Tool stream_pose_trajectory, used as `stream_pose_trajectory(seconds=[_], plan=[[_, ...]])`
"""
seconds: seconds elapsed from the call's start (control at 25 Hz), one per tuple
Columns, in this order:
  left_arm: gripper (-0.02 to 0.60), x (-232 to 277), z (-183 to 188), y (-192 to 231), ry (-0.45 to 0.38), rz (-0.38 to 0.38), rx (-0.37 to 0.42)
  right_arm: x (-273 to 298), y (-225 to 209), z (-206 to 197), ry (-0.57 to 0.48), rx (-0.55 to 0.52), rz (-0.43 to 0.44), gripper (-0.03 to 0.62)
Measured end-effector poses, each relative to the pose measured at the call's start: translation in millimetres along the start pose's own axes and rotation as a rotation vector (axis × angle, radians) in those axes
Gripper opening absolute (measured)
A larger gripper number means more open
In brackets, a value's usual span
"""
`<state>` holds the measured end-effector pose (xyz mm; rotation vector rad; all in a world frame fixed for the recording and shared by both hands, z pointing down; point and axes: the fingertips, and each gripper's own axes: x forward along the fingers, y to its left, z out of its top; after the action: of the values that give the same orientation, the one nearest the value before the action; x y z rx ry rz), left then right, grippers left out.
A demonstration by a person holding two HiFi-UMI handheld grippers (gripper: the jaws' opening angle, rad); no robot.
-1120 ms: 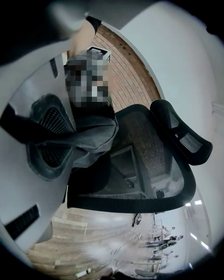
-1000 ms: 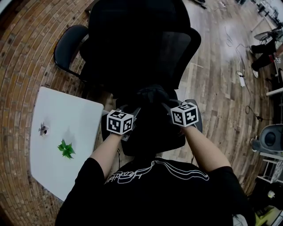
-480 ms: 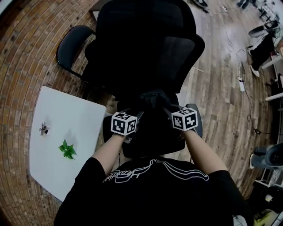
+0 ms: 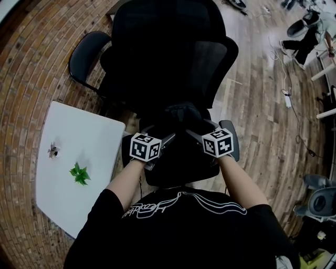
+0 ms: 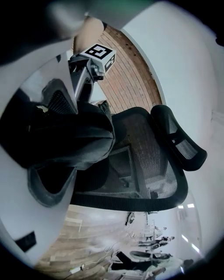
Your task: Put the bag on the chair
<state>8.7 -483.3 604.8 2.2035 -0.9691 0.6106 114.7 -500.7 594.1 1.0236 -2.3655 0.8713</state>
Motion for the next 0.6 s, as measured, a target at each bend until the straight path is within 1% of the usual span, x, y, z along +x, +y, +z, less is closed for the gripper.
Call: stream_pose_trajectory(seconds=[0.16,0.24,0.4,0.44,0.52,0.56,0.6], plan=[[0.349,-14,2,-4,-0.023,0.027,-0.003,-20,5,2,-0.022,-0.004,0.019,0.354],[0.350,-23,2,-8,-0.039,0.041,-0.009,-34,13,5,-0.050,-0.005,0.048,0.349],[0.348,-39,0,-20,-0.058,0.079,-0.014,-63,38,12,-0.123,-0.018,0.143,0.264],[0.347,-44,0,-26,-0.068,0.080,-0.010,-71,44,12,-0.140,-0.021,0.157,0.232],[0.345,-55,2,-43,-0.096,0.063,0.001,-87,54,12,-0.174,-0.022,0.174,0.193],[0.335,-62,3,-53,-0.112,0.051,0.006,-94,59,11,-0.184,-0.022,0.181,0.166],[0.293,-68,4,-64,-0.126,0.043,0.012,-102,64,9,-0.186,-0.025,0.190,0.142]])
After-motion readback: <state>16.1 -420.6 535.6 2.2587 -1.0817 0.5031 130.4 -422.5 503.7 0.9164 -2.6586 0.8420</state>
